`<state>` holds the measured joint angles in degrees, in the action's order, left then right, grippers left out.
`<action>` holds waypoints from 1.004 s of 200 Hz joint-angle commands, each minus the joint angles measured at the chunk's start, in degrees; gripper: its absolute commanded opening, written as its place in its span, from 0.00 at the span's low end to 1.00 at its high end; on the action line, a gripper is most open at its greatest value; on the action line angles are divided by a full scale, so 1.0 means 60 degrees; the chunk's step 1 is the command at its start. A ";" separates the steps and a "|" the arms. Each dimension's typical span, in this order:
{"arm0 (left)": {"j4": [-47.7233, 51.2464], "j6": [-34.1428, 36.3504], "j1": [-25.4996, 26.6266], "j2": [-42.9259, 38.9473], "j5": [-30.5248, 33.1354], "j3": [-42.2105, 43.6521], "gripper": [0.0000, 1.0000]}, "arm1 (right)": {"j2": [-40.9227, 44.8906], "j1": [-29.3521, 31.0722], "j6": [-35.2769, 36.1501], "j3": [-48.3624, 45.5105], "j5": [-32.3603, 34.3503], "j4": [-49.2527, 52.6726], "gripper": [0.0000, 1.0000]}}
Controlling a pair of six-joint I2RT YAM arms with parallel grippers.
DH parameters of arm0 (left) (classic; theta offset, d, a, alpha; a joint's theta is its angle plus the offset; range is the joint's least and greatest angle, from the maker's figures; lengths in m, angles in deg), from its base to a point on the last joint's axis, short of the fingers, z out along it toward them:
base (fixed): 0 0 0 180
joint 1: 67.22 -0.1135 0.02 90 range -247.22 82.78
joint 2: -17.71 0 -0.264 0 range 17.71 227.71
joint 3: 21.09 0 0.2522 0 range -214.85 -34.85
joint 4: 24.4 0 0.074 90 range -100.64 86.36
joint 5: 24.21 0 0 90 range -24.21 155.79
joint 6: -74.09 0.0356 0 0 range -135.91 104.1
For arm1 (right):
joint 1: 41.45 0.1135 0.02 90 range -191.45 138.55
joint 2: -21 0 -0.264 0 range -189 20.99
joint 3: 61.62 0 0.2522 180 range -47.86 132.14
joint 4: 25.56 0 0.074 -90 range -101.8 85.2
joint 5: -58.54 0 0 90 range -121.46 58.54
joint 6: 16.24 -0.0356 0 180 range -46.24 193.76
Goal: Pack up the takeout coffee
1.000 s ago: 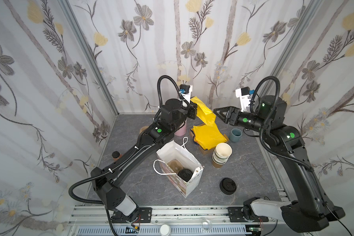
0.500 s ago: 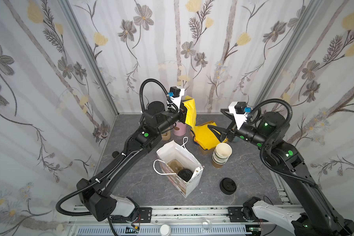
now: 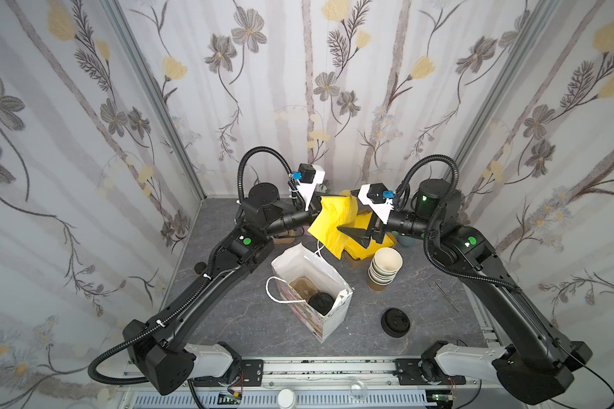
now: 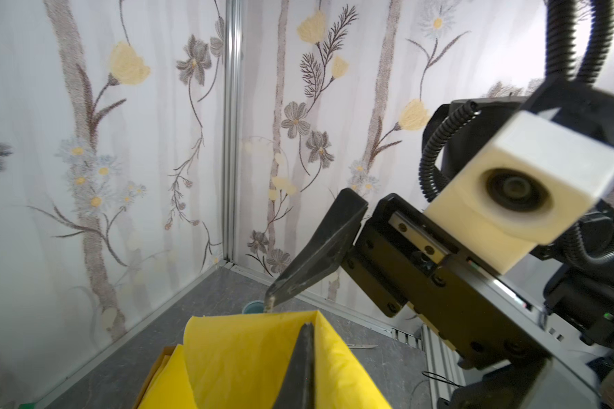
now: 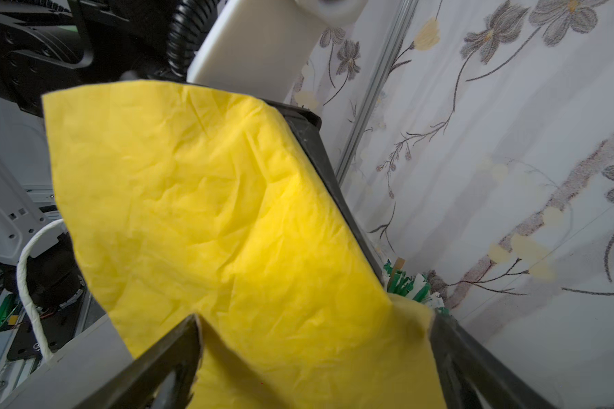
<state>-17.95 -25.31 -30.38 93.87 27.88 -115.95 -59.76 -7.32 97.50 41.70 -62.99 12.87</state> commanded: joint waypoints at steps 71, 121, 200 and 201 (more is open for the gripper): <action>-0.0378 -0.2180 -0.0105 -0.0343 -0.2043 0.0273 0.00 | -0.0533 0.0139 0.1355 0.0648 -0.1761 0.2222 0.76; -0.0378 -0.2271 -0.0182 -0.0617 -0.2027 0.0417 0.00 | -0.0526 0.0163 0.1347 0.0821 -0.2265 0.2637 0.39; -0.0379 -0.1658 -0.0219 -0.0645 -0.0769 0.0505 0.65 | -0.0105 0.0164 -0.0009 0.0367 -0.3018 0.2373 0.00; -0.0378 -0.1627 -0.0228 -0.0641 -0.0690 0.0514 0.66 | -0.0084 0.0167 -0.0043 0.0345 -0.3012 0.2361 0.00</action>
<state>-17.84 -38.12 -31.61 90.31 17.54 -113.04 -61.29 -6.38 101.31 45.09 -78.00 28.98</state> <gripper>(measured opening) 0.184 0.052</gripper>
